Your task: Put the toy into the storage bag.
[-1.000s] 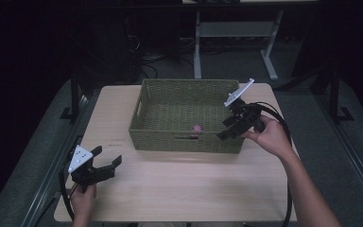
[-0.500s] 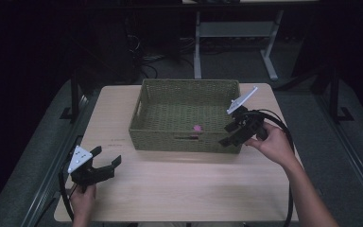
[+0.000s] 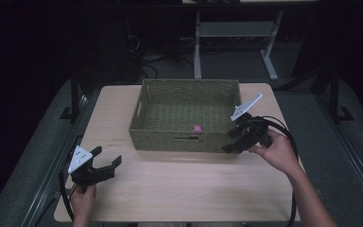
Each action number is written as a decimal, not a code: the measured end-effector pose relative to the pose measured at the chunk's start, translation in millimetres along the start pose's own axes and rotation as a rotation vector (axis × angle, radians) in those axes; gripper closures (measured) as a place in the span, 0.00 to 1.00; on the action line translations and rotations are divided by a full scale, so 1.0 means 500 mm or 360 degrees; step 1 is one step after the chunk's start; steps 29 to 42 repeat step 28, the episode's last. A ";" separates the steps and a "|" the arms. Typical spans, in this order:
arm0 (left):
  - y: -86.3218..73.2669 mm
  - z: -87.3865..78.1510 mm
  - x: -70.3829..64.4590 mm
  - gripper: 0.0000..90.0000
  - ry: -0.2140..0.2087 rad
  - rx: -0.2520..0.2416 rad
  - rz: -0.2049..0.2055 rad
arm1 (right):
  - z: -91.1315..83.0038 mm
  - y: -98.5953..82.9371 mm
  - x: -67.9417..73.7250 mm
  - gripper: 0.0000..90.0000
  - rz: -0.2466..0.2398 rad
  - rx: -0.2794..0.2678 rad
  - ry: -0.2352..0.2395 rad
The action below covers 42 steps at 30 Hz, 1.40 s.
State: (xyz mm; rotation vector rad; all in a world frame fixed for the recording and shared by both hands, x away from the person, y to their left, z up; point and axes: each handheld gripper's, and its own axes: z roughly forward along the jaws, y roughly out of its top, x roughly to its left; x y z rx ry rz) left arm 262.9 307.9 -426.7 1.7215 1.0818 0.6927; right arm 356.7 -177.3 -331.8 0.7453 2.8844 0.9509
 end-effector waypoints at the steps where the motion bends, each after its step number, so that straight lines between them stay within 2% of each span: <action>1: 0.000 0.000 0.000 0.15 -0.0002 0.0001 0.0000 | 0.001 -0.004 0.000 0.34 -0.0007 -0.0006 0.0000; 8: 0.000 0.000 0.000 0.15 0.0000 0.0001 0.0000 | 0.010 -0.033 0.006 0.33 0.0011 -0.0020 -0.0002; 21: 0.000 0.000 -0.001 0.15 0.0001 -0.0002 -0.0003 | 0.036 -0.104 0.017 0.33 0.0092 -0.0025 -0.0006; 28: 0.000 0.000 0.001 0.15 0.0000 -0.0003 0.0006 | 0.048 -0.175 0.046 0.32 0.0153 -0.0110 -0.0087; 42: 0.000 0.000 0.001 0.15 0.0000 -0.0003 0.0006 | 0.048 -0.175 0.046 0.32 0.0153 -0.0110 -0.0087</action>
